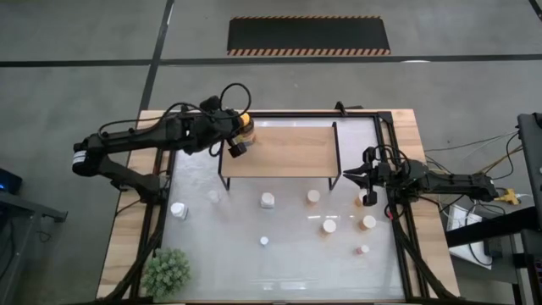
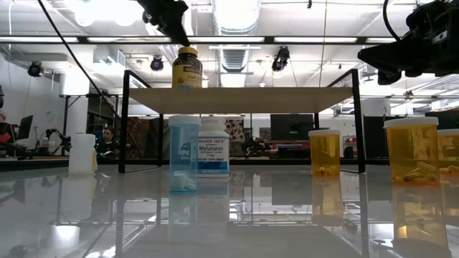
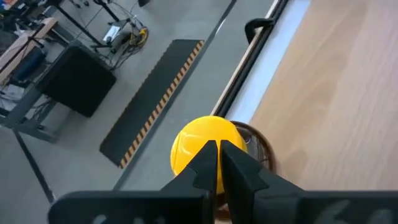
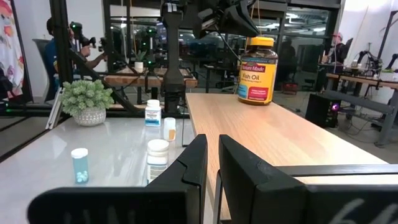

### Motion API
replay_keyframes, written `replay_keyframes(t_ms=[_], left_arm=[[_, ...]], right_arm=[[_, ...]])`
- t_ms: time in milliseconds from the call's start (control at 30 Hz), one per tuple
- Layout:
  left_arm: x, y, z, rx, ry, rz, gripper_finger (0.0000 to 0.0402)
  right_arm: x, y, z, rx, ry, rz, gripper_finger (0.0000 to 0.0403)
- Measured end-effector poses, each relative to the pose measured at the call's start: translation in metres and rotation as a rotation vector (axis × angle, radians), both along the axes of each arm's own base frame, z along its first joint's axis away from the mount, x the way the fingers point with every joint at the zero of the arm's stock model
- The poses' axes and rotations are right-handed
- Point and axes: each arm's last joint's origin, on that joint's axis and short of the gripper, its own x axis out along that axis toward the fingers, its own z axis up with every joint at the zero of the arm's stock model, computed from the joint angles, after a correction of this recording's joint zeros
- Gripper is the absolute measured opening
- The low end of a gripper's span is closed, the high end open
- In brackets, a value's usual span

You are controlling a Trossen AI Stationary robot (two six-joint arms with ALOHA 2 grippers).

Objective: Pick and place medicine bottles onto shelf by color
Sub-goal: Put the yellow pill bottle on the shelf

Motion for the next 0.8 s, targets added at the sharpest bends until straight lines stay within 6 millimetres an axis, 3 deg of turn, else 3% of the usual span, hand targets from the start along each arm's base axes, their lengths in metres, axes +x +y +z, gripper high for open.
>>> replay_keyframes(t_ms=[400,800], left_arm=[[-0.011,-0.002,0.014,0.015,-0.088,-0.002,0.0005],[0.001,0.0,-0.002,0.005,-0.007,0.0,0.0005]], right_arm=[[0.0,0.0,-0.001,0.008,0.004,0.0,0.0034],[0.0,0.0,-0.001,0.015,0.01,0.001,0.0034]])
